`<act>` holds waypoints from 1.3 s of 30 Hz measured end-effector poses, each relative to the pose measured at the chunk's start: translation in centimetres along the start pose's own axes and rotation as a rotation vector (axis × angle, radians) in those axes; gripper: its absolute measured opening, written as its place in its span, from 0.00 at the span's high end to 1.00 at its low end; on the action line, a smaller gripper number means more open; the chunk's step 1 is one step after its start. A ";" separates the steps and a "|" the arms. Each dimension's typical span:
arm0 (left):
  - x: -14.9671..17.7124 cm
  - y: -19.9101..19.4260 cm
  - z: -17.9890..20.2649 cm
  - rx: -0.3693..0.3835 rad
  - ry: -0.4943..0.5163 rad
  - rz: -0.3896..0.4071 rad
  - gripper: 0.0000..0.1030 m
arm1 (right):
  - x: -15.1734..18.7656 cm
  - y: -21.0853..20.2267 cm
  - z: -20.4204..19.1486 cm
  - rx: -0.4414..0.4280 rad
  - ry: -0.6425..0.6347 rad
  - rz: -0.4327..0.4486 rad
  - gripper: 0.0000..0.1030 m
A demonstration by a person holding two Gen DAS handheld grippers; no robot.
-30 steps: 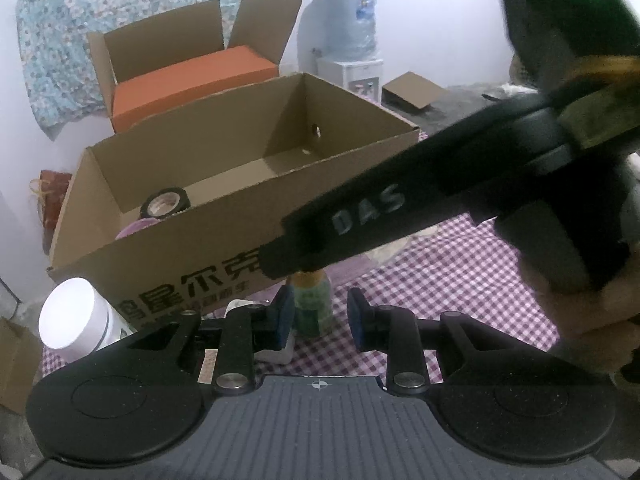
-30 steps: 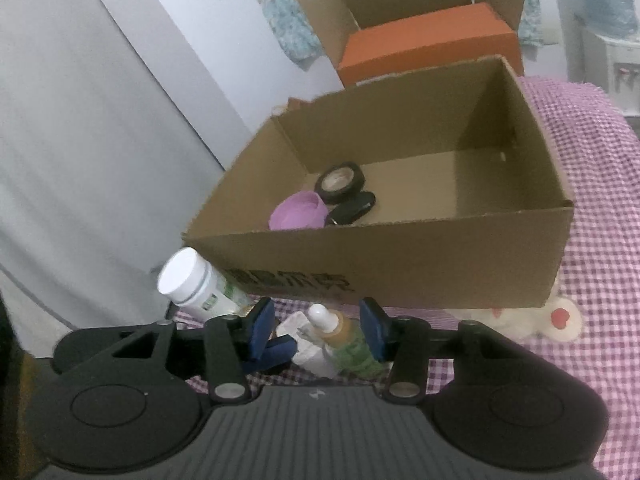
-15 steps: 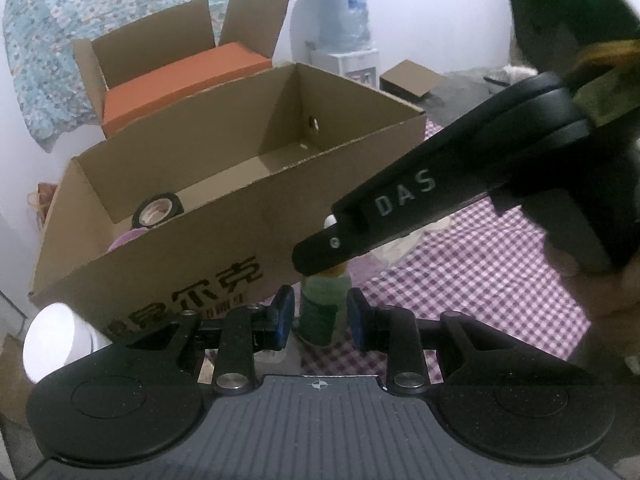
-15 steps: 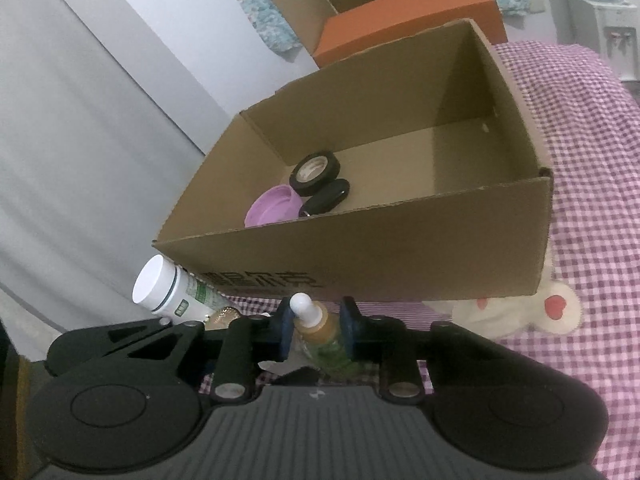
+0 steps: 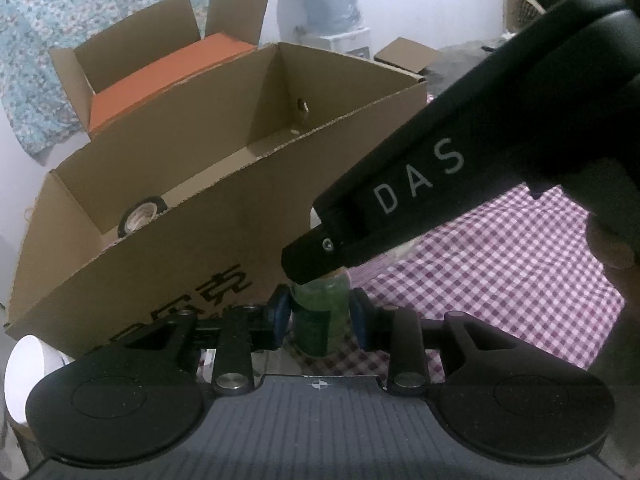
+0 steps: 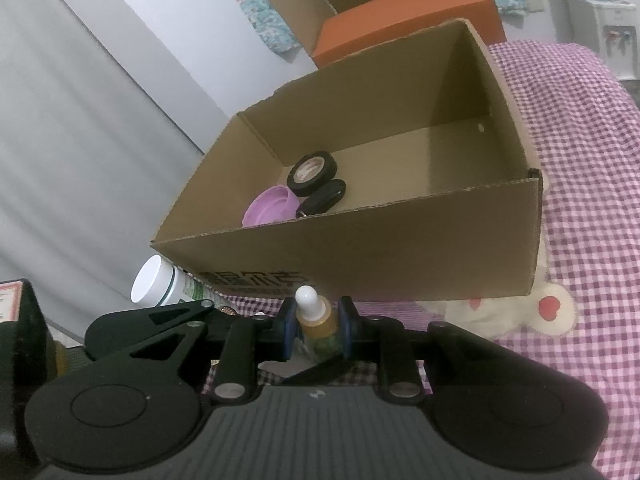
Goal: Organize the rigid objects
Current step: 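Close the right tool around the green dropper bottle, then lift the dropper bottle with the right tool and lower it into the box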
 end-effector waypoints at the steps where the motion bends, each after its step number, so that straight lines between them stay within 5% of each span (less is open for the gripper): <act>1: 0.0 0.1 0.0 0.000 -0.004 -0.001 0.69 | 0.0 0.0 -0.1 0.000 -0.003 0.001 0.77; 17: -1.1 -4.0 -0.2 0.003 -0.058 0.066 0.70 | -1.0 -2.5 -2.3 0.007 -0.064 0.049 0.77; 30: -7.3 -9.9 -3.2 -0.033 -0.134 0.219 0.70 | -8.0 -7.4 -8.0 -0.031 -0.234 0.173 0.77; 39: -10.3 -5.9 -6.8 -0.011 -0.241 0.129 0.70 | -13.2 -3.7 -6.6 -0.065 -0.223 0.130 0.76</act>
Point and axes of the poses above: each gripper's, at about its wrist camera, not at the fingertips, and y roughly the way its jaws point, z to its right, x to its underside, the point moved 10 cm from there along y, roughly the way its jaws point, and after that the axes turned 8 degrees about -y, right-handed, at the moved point
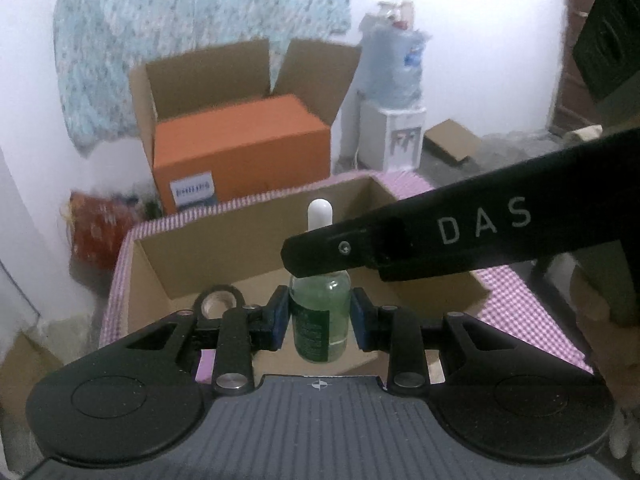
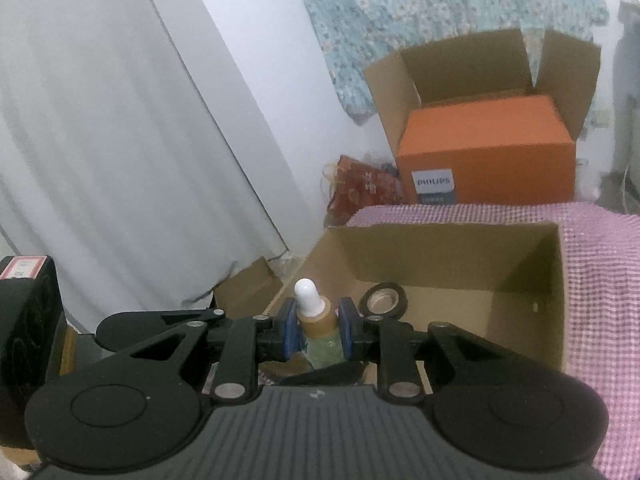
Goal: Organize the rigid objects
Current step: 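Lift the dropper bottle with the right tool and lower it into the box, then open the right tool to release the dropper bottle and withdraw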
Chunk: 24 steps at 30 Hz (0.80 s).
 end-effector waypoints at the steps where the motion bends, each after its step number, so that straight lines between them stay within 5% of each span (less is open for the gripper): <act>1: 0.0 0.7 -0.3 -0.003 -0.007 -0.015 0.70 | 0.0 0.6 0.4 -0.007 0.011 -0.010 0.76; 13: 2.4 7.4 -2.3 -0.019 -0.090 -0.198 0.70 | 2.7 7.5 5.6 -0.040 0.120 -0.160 0.77; 24: 3.4 8.4 -2.5 -0.037 -0.106 -0.238 0.69 | 5.1 10.1 6.9 -0.029 0.121 -0.243 0.76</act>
Point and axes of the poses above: each gripper's, at about its wrist camera, not at the fingertips, and y roughly the way its jaws point, z to its right, x to its underside, the point moved 10 cm from there along y, roughly the way its jaws point, and after that the axes turned 8 degrees about -y, right-handed, at the moved point
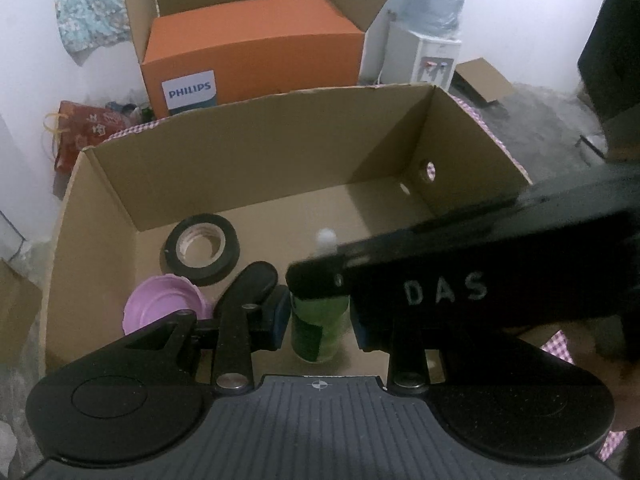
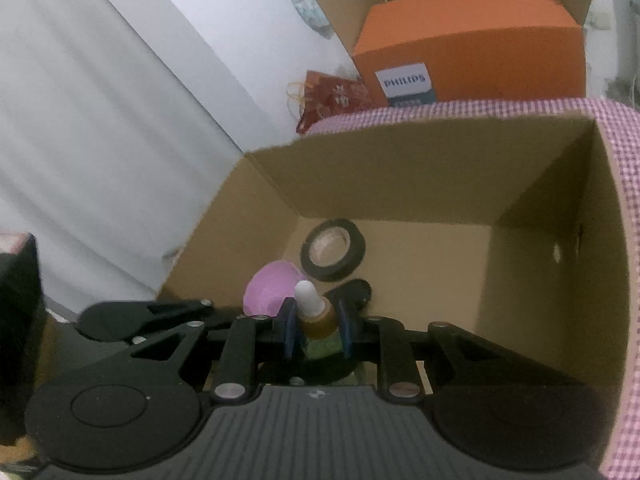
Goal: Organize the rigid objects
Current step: 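Open the right tool to release the dropper bottle and withdraw, then move the right tool to the white power adapter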
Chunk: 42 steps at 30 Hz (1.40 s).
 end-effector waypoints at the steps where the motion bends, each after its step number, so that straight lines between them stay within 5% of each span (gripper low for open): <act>1: 0.0 0.0 0.0 0.002 -0.002 0.000 0.69 | 0.3 0.2 0.1 0.002 0.003 -0.009 0.76; 9: -0.1 -0.7 -0.3 -0.009 -0.006 0.017 0.67 | 1.0 0.3 0.3 -0.006 0.047 -0.039 0.71; 13: 0.1 -1.8 -0.3 -0.010 -0.004 0.036 0.66 | 0.7 -1.0 0.0 -0.007 0.064 -0.001 0.52; 24: 0.7 -6.1 0.0 -0.066 0.032 0.129 0.65 | 0.9 -7.7 -2.0 -0.026 0.099 0.134 0.52; 35: 3.5 -11.5 -0.4 -0.016 0.018 0.208 0.65 | 4.9 -14.3 -5.4 -0.070 0.123 0.243 0.52; 42: 7.6 -12.6 -0.5 0.027 0.041 0.195 0.65 | 8.7 -13.8 -6.5 -0.139 0.179 0.226 0.52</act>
Point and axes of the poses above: each gripper's, at about its wrist camera, not at the fingertips, and y roughly the way its jaws point, z to its right, x to its underside, the point moved 10 cm from there along y, roughly the way its jaws point, and after that the axes turned 8 degrees about -y, right-handed, at the moved point
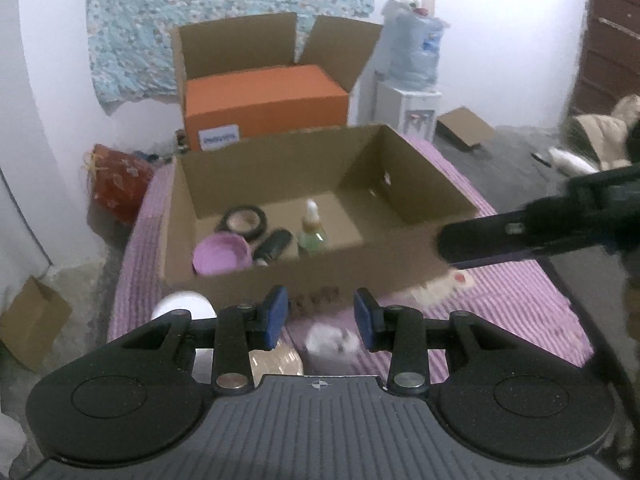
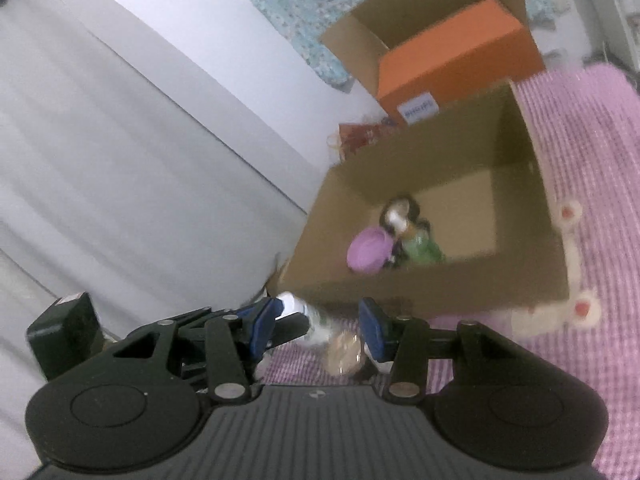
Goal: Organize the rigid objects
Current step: 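Move the right tool to the white power adapter, then close the right tool on the white power adapter and lift it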
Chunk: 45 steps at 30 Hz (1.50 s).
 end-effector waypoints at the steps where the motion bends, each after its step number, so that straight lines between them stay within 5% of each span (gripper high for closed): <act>1: 0.6 0.0 0.2 0.010 0.004 -0.007 0.65 | 0.6 0.6 0.2 0.002 0.009 -0.014 0.52; 10: 6.3 3.6 2.2 0.044 0.019 -0.114 0.65 | 4.1 6.6 2.5 0.097 -0.001 -0.137 0.52; 27: 6.9 7.1 1.1 0.010 0.029 -0.128 0.65 | 6.4 13.1 2.6 0.250 -0.363 -0.303 0.52; 45: 7.8 7.6 3.7 0.055 0.150 -0.119 0.65 | 6.8 10.8 3.7 0.269 -0.354 -0.330 0.72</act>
Point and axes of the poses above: each gripper's, at about its wrist camera, not at the fingertips, and y roughly the way its jaws point, z to its right, x to its underside, the point moved 10 cm from there along y, roughly the way its jaws point, and after that the axes turned 8 degrees about -y, right-handed, at the moved point
